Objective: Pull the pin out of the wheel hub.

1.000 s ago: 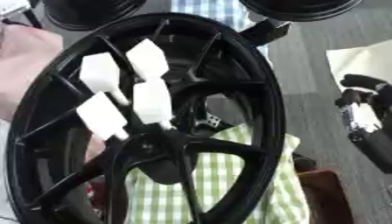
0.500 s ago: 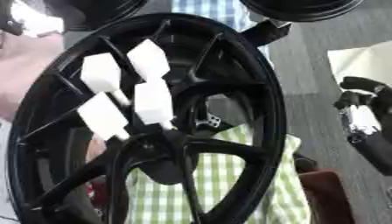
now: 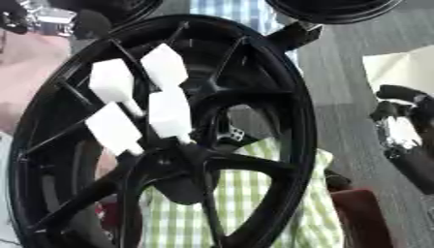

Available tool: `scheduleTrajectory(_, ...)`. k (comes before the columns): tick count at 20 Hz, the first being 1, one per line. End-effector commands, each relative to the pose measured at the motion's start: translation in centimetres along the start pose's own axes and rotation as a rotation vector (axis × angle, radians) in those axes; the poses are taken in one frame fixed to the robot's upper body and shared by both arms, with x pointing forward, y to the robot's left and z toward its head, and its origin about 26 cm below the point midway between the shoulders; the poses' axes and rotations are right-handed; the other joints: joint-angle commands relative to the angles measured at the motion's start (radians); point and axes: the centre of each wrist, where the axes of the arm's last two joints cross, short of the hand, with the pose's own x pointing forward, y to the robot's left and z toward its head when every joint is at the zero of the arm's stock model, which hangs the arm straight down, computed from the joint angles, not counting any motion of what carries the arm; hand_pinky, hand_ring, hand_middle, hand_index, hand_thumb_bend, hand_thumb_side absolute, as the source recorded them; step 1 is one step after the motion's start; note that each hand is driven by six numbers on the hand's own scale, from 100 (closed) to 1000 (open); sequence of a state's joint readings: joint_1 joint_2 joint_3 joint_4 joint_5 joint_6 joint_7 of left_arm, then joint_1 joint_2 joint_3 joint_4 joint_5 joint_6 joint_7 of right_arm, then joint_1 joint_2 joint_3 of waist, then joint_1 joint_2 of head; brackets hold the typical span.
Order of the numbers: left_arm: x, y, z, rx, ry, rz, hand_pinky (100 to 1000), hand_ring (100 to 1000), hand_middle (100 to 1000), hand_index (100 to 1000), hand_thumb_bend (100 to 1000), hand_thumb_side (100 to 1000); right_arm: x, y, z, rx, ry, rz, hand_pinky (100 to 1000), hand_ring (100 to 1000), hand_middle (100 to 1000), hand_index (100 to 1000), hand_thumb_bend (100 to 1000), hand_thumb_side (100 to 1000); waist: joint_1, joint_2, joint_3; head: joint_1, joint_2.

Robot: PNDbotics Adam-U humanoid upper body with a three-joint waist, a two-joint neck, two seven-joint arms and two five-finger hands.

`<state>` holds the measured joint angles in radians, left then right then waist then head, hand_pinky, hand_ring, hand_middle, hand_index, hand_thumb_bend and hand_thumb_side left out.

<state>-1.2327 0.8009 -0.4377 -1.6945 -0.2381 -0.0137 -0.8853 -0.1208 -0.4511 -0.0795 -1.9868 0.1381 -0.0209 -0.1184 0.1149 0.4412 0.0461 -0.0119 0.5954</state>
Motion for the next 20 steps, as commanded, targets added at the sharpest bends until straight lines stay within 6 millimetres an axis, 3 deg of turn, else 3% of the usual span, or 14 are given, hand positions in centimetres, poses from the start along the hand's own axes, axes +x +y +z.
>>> scheduleTrajectory(1,0.4,0.6,1.5,0.001,0.030,-0.039,929,827,782,921,335,999,0.4,-0.5,-0.2,0.008,-0.021,0.026,901,629,735,807,100,621,0.010,-0.070,0.000,-0.006,-0.006)
scheduleTrajectory(5,0.8,0.1,2.0,-0.007,0.049,-0.034,916,819,774,922,302,978,0.5,-0.5,-0.3,0.008,-0.023,0.027,901,629,735,807,100,621,0.012,-0.069,0.000,-0.011,-0.007)
scheduleTrajectory(14,2.0,-1.4,2.7,-0.071,0.116,-0.051,935,855,819,936,385,1000,0.5,-0.5,-0.4,0.010,-0.028,0.026,901,629,735,807,100,622,0.014,-0.064,-0.005,-0.014,-0.010)
scheduleTrajectory(20,2.1,-2.1,2.6,-0.091,0.154,-0.042,946,865,830,948,390,1000,0.5,-0.5,-0.4,0.012,-0.029,0.025,900,628,734,807,100,622,0.012,-0.062,-0.007,-0.007,-0.012)
